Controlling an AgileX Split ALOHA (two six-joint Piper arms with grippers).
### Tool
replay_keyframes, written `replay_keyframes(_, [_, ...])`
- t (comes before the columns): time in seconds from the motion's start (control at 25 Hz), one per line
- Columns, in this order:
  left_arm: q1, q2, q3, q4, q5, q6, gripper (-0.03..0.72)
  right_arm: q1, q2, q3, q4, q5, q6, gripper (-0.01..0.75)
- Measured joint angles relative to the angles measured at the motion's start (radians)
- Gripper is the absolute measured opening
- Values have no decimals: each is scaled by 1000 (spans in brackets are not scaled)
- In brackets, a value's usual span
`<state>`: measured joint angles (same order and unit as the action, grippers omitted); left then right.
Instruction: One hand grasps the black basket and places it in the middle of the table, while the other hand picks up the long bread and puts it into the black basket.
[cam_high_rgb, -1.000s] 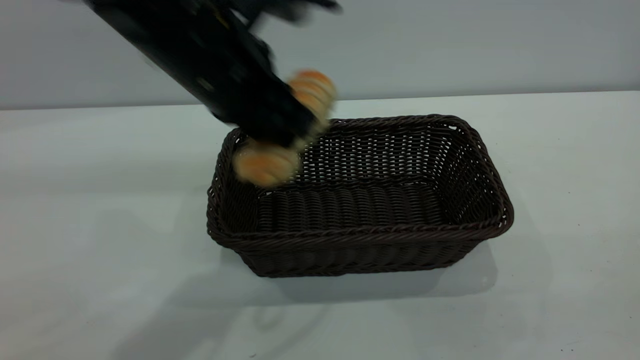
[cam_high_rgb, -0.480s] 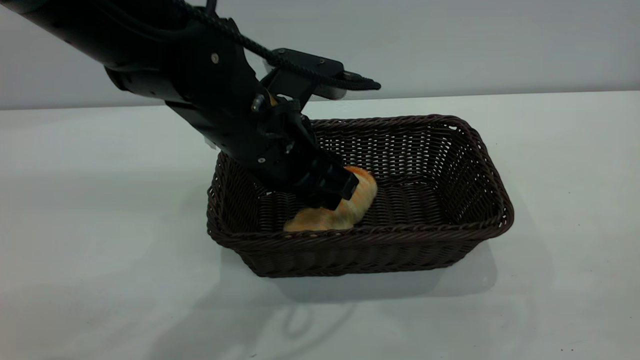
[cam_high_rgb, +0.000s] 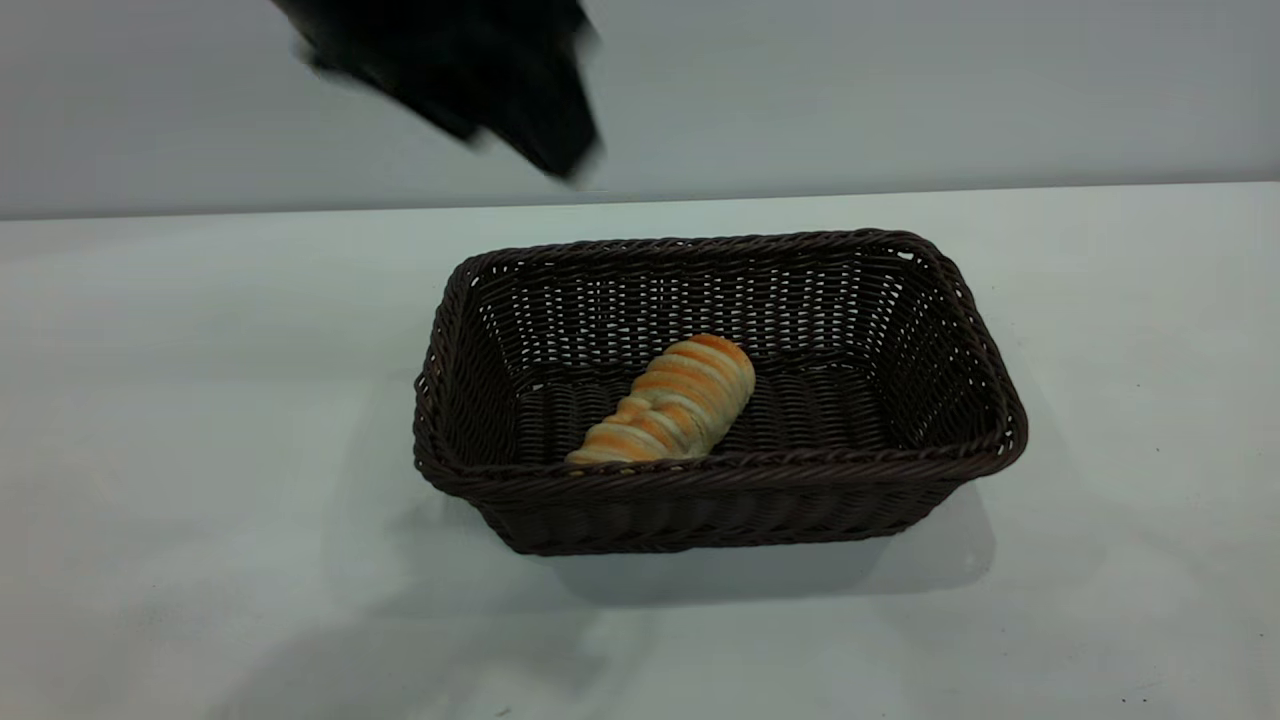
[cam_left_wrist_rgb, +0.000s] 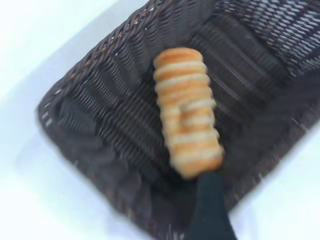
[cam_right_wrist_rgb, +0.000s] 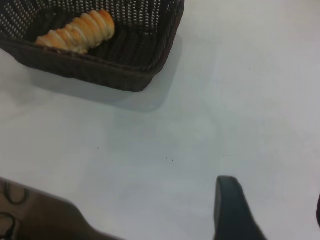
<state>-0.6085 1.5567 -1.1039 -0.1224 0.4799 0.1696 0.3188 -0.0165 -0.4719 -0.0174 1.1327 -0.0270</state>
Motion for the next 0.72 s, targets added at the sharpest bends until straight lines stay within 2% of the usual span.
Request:
replay_keyframes(0.44, [0,-559,31,140,532,-45,585,0,0,0,0,0,0,417])
replay_keyframes(0.56, [0,-672,103,153,620,-88,585,0,0,0,0,0,0,417])
replay_keyframes(0.72, [0,-817,283,153,662,-132,585,0,0,0,0,0,0,429])
